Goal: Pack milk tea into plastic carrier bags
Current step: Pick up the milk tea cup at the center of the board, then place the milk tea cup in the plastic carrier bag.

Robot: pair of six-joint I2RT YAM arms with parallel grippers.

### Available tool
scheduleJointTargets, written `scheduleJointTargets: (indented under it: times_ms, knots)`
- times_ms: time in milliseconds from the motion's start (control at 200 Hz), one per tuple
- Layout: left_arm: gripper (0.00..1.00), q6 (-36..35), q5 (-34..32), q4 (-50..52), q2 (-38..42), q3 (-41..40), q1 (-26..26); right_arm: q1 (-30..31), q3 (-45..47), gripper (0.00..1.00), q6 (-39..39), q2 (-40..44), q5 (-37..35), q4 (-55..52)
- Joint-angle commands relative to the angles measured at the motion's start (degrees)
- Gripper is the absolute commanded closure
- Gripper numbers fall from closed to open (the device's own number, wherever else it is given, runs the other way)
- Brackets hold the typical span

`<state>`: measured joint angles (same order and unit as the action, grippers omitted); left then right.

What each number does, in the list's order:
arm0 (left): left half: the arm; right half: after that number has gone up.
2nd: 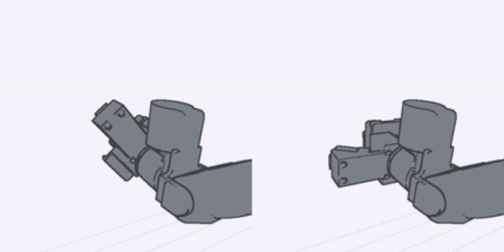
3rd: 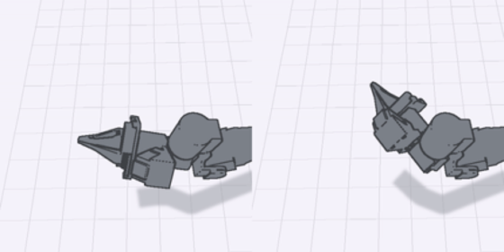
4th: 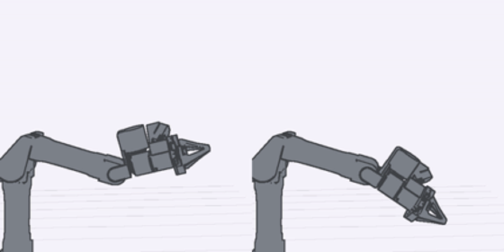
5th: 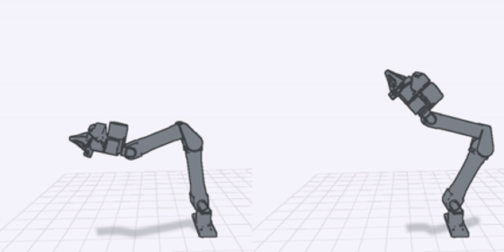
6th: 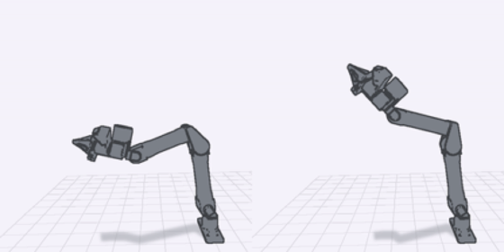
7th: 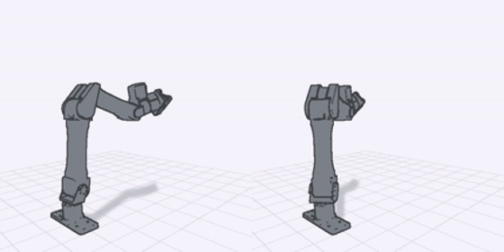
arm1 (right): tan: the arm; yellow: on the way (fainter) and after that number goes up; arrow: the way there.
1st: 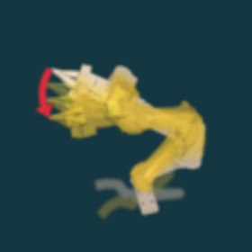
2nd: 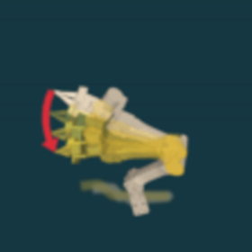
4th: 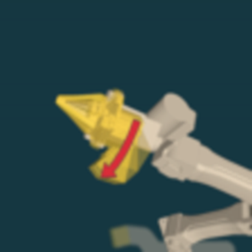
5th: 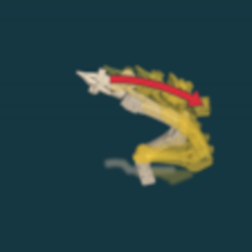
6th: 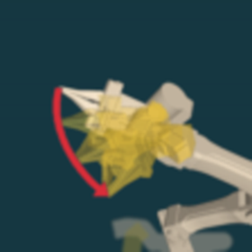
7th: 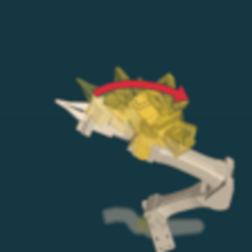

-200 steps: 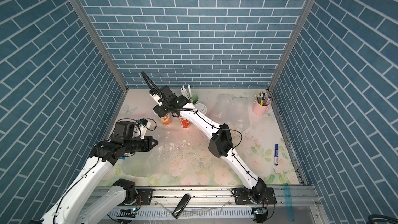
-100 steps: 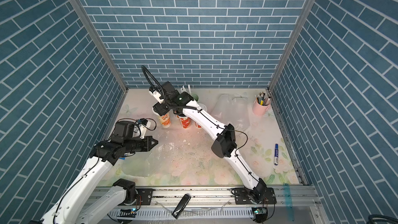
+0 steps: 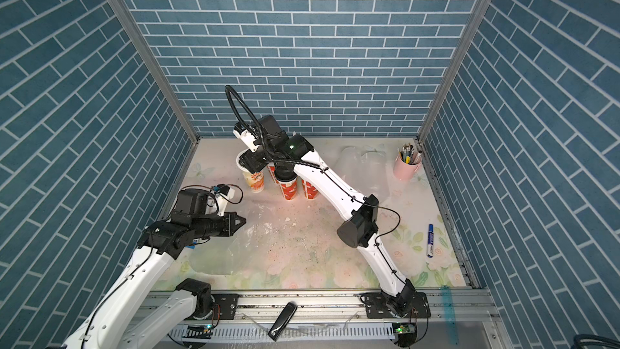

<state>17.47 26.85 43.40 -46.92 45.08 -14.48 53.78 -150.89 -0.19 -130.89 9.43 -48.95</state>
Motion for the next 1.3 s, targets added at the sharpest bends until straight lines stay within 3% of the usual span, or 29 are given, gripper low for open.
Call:
scheduleJointTargets:
  times_ms: [0, 340, 780, 1050, 1296]
  knots:
    - [1.0, -0.86, 0.47, -1.78, 0.13, 1.07, 0.42, -0.77, 0.23, 0.39, -1.13, 4.68, 1.2, -1.56]
    - [1.0, -0.52, 1.75, -3.88, -0.6, 1.5, 0.42, -1.96, 1.61, 0.41, -2.51, 9.96, 2.06, -3.67]
    - [1.0, 2.1, 4.04, -9.55, -3.41, 1.67, 0.42, -3.85, 11.15, 0.43, -4.73, 19.06, 2.87, -3.4]
    - [1.0, 5.33, 3.25, -13.16, -4.37, 2.41, 0.42, -5.16, 21.21, 0.44, -7.55, 26.3, 3.44, -0.37]
    - [1.0, 11.88, 2.42, -20.53, -3.51, 0.8, 0.2, -6.68, 36.04, 0.44, -11.32, 36.16, 4.82, 7.58]
